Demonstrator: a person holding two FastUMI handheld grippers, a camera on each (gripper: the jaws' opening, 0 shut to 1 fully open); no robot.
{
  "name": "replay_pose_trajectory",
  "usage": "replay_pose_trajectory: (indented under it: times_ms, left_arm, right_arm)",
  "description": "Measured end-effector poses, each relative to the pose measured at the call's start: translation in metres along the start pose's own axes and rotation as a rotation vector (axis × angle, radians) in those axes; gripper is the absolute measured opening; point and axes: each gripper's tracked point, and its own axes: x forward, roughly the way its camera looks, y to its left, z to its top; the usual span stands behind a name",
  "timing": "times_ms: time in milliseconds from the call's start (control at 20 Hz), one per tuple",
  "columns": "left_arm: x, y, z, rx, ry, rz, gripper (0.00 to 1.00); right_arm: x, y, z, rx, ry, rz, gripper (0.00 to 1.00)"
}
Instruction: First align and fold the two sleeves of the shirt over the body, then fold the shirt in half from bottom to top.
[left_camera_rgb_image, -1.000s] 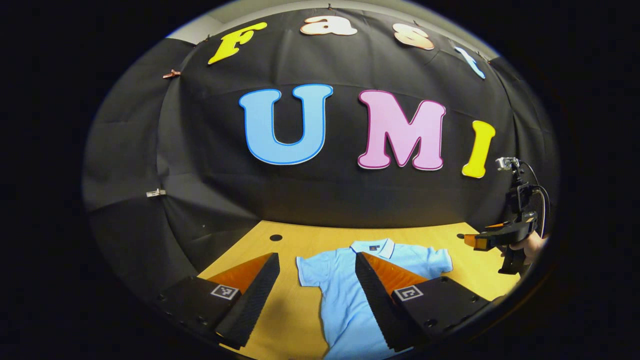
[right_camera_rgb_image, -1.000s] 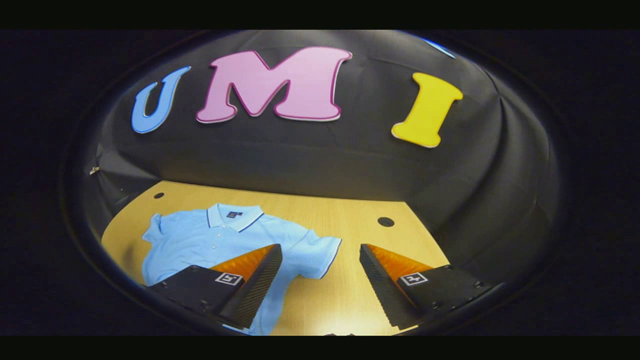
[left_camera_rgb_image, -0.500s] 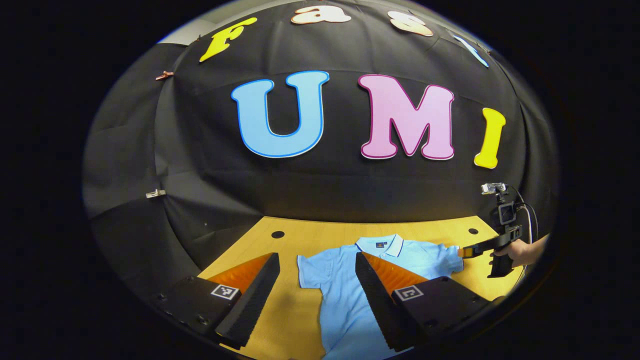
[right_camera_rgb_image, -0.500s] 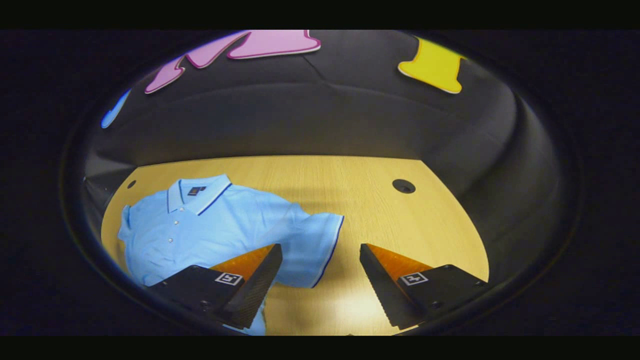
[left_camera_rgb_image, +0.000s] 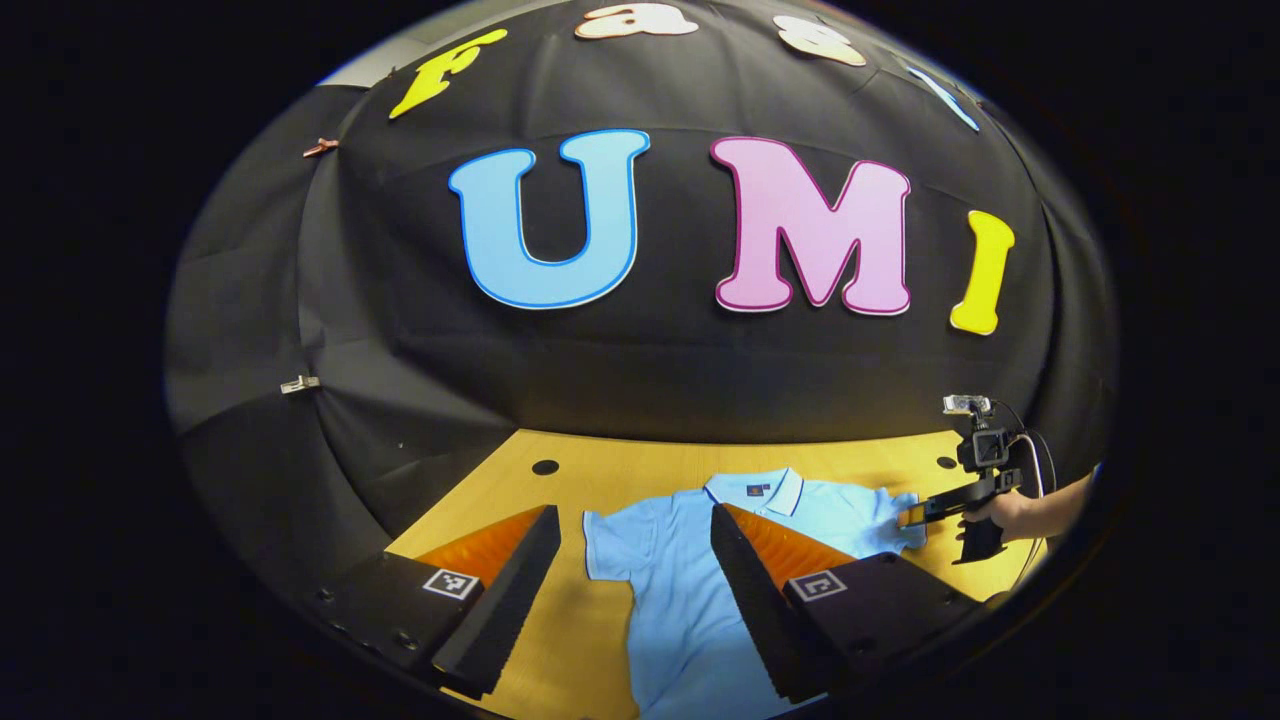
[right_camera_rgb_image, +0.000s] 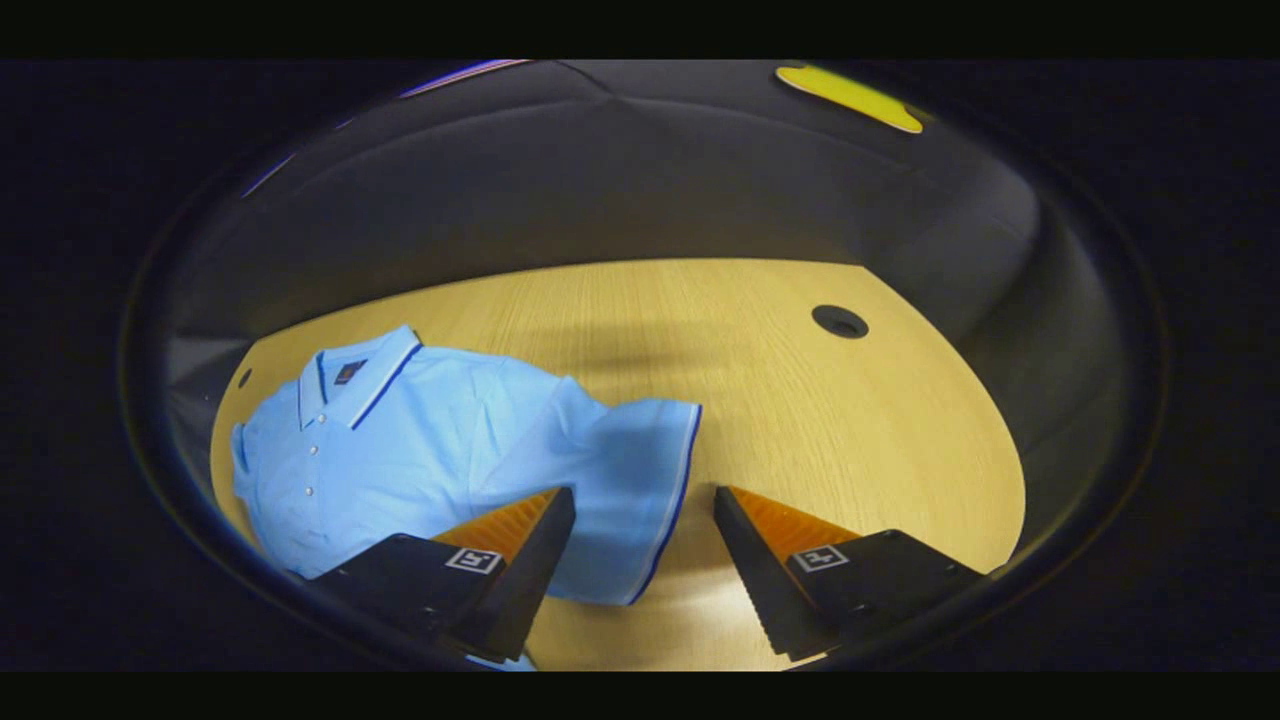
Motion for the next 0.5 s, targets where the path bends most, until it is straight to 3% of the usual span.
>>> replay_pose_trajectory:
  times_ms: [100,350,450,500]
  left_arm:
    - [0.001,0.001,-0.004,0.001,0.013,0.002,0.96]
    - [0.005,0.004,-0.01,-0.016,0.021,0.02,0.96]
    - [0.005,0.005,-0.011,-0.021,0.023,0.025,0.96]
    - [0.004,0.006,-0.012,-0.023,0.025,0.027,0.96]
  right_arm:
    - [0.001,0.002,-0.001,-0.001,0.004,0.003,0.79]
    - [0.003,0.011,0.008,0.028,0.002,0.015,0.03]
    - [0.003,0.012,0.008,0.0,-0.007,0.024,0.07]
    - [0.001,0.011,0.008,-0.016,-0.01,0.024,0.01]
